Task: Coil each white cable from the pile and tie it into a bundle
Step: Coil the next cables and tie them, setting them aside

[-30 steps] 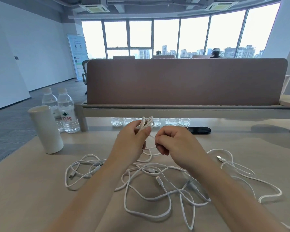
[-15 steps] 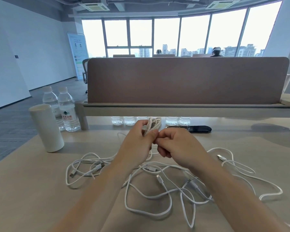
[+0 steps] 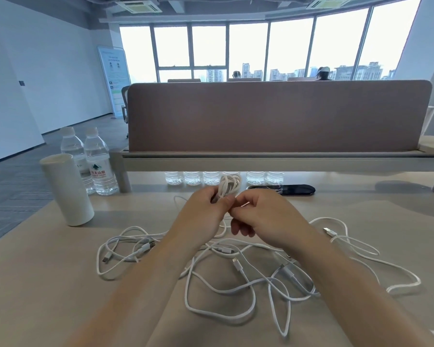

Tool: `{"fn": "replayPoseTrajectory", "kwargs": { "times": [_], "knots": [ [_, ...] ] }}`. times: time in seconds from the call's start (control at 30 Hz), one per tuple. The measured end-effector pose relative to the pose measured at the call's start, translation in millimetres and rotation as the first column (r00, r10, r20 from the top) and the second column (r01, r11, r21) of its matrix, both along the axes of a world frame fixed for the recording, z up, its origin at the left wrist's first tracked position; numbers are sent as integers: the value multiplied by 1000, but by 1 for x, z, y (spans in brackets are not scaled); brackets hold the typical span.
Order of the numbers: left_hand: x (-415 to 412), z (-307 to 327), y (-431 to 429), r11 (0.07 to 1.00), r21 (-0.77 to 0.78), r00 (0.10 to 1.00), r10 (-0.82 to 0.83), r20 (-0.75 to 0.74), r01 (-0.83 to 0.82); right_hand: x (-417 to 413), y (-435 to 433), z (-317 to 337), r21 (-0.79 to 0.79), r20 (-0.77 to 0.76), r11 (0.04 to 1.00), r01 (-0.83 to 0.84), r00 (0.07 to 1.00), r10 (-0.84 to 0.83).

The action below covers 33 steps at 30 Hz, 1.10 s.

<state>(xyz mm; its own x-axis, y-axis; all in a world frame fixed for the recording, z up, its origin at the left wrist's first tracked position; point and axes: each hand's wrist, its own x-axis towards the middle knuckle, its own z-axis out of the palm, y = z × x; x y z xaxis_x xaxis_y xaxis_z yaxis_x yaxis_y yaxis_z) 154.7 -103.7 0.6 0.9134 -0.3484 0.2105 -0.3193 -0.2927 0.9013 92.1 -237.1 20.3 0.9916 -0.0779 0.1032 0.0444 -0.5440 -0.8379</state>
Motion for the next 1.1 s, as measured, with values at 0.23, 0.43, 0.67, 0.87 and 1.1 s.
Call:
{"fn": "replayPoseTrajectory", "kwargs": {
  "times": [0.23, 0.43, 0.67, 0.87, 1.1],
  "knots": [
    [-5, 6, 2, 968, -215, 964, -174, -203, 129, 3, -7, -2, 55, 51, 994, 98, 994, -101],
    [2, 3, 6, 948, -275, 916, -248, -314, 162, 7, -10, -7, 84, 93, 985, 150, 983, -157],
    [5, 0, 4, 990, -94, 981, -118, -152, 105, 11, -12, -9, -55, 136, 985, 163, 979, -155],
    [4, -4, 0, 993, -46, 985, -118, -124, 113, 12, -9, -11, -39, 124, 989, 141, 983, -135],
    [5, -6, 2, 992, -65, 988, -111, -111, 104, 9, -8, -8, 42, 88, 995, 94, 991, -98]
  ]
}}
